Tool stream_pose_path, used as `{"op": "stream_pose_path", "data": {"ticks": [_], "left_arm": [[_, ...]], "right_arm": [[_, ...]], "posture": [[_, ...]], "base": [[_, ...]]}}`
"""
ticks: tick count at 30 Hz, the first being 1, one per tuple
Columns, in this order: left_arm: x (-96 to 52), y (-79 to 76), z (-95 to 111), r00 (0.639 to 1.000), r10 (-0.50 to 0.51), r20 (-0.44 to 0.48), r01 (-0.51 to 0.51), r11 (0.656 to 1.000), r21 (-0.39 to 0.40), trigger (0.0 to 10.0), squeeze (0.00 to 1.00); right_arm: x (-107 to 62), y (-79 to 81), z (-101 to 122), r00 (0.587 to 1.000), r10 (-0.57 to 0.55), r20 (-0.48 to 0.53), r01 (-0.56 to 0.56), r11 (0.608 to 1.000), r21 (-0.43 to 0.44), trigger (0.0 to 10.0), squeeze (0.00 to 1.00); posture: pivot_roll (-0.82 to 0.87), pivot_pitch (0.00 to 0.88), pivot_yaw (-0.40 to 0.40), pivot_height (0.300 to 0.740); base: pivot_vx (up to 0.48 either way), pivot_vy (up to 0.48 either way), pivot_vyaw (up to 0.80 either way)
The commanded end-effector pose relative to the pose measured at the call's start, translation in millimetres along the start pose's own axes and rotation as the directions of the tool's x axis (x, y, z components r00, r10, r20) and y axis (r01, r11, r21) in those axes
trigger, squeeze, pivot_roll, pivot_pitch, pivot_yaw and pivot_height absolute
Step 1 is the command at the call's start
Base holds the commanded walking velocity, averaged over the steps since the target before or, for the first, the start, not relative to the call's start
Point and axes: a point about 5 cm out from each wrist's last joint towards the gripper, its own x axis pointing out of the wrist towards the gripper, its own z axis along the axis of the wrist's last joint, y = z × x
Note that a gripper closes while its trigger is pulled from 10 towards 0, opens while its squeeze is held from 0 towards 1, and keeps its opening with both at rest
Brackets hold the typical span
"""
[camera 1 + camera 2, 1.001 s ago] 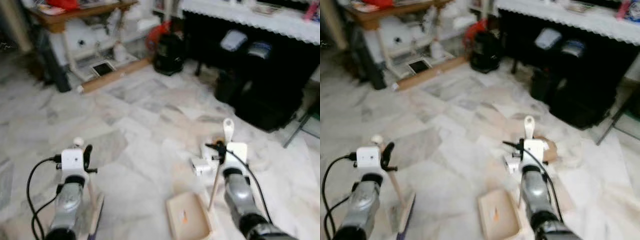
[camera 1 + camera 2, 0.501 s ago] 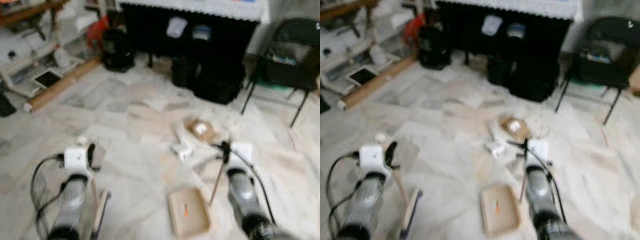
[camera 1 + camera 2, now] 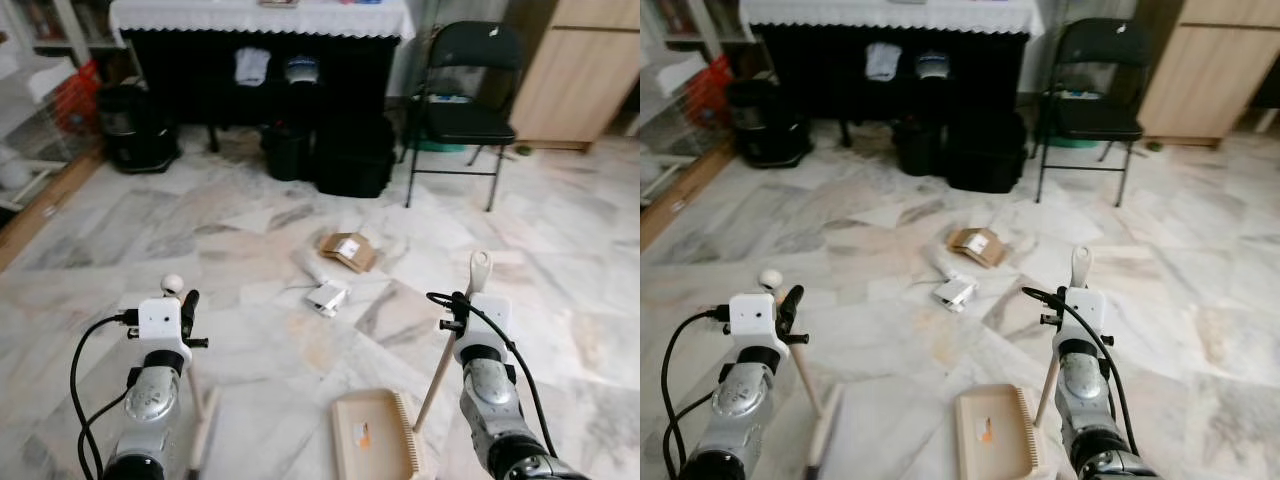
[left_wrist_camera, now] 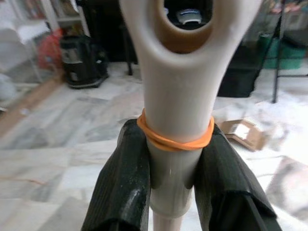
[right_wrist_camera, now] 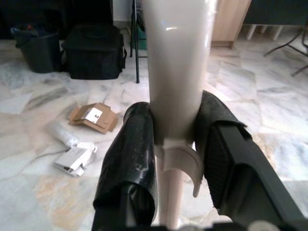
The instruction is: Sweep floor
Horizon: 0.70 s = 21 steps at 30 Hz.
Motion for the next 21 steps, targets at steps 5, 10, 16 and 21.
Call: {"op": "stream_pose_path", "data": {"ticks": [5,10,16,21], "left_arm": [[3.7,1.4,8.0,0.999,-0.006,0.044,0.006,1.000,0.010,10.0,0.00],[3.9,0.1,7.7,0.999,-0.012,0.039,0.012,1.000,0.013,10.0,0.00],[4.0,0.0,7.6,0.999,-0.012,0.038,0.012,1.000,0.012,10.0,0.00],[4.2,0.1,7.5,0.999,-0.012,0.038,0.011,1.000,0.012,10.0,0.00]], "right_arm": [[6.0,1.0,13.7,0.998,0.009,0.062,-0.009,1.000,-0.005,10.0,0.00],[5.8,1.6,13.6,0.998,0.013,0.063,-0.013,1.000,-0.006,10.0,0.00],[5.9,1.7,13.6,0.998,0.014,0.062,-0.014,1.000,-0.009,10.0,0.00],[6.1,2.1,14.0,0.998,0.016,0.063,-0.015,1.000,-0.010,10.0,0.00]], "posture": [[0.04,0.000,-0.006,0.740],[0.04,0.000,-0.006,0.740],[0.04,0.000,-0.007,0.740],[0.04,0.000,-0.006,0.740]], "base": [[0.000,0.000,0.00],[0.000,0.000,0.00],[0.000,0.000,0.00],[0.103,0.000,0.00]]}}
